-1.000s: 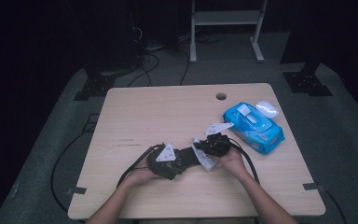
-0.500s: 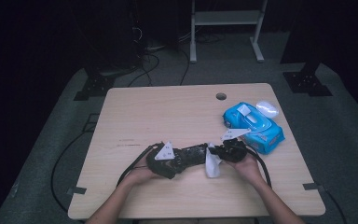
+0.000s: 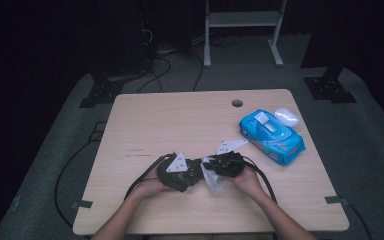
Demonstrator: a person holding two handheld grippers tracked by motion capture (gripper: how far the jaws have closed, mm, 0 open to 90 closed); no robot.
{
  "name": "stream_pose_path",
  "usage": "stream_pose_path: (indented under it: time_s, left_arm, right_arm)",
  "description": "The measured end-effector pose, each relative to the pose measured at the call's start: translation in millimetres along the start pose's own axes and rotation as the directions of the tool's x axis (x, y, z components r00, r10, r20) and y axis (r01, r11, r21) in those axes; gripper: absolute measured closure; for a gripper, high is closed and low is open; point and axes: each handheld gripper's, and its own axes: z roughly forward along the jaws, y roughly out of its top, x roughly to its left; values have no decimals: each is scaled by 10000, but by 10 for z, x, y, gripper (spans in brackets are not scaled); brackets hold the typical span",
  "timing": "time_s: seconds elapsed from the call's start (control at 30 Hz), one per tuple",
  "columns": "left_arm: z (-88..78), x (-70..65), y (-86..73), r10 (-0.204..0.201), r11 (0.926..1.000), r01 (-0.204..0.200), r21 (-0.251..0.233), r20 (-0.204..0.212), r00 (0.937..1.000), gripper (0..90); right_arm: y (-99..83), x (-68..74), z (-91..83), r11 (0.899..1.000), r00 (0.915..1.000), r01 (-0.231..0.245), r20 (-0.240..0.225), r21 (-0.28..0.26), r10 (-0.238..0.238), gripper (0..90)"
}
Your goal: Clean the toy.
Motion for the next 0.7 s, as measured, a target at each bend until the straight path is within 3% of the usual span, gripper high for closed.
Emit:
stream_pose_path:
  time_s: [0.03,0.07,0.1,0.13,0.23,0.37,0.47,0.57,0.7]
  left_arm:
    - [0,0,0,0,10000,0,0,0,10000,246]
    - [-1,3,-1,-39,10000,39,-20,21,10000,246]
    - [-1,3,-1,-39,10000,39,-20,21,10000,246]
    - [-2,3,0,-59,10000,59,-14,19,10000,246]
    - [0,0,5,-24,10000,24,7,-1,10000,246]
    - [3,-4,9,-43,10000,43,4,-15,10000,246]
    - [10,3,-6,17,9999,-17,154,17,10000,246]
    - [17,5,-24,-62,9999,61,122,50,10000,245]
    - [7,11,-16,-170,9998,170,-74,88,9998,246]
  right_arm:
    - [0,0,0,10000,10000,0,0,0,0,844]
    - [-24,-101,-47,9997,9990,-224,381,24,223,844]
    - [-24,-101,-47,9997,9990,-224,381,24,223,844]
    - [-75,-155,-105,9997,9972,-256,711,66,250,843]
    - [-128,-149,-150,9994,9958,-347,849,29,343,844]
    - [-83,-59,-83,9998,9985,-194,509,-28,195,843]
    - [31,115,64,9993,9993,370,-10,-76,-370,839]
    - [49,155,95,9976,9975,696,-68,-29,-697,838]
    - [8,87,26,9990,9990,438,-120,32,-438,840]
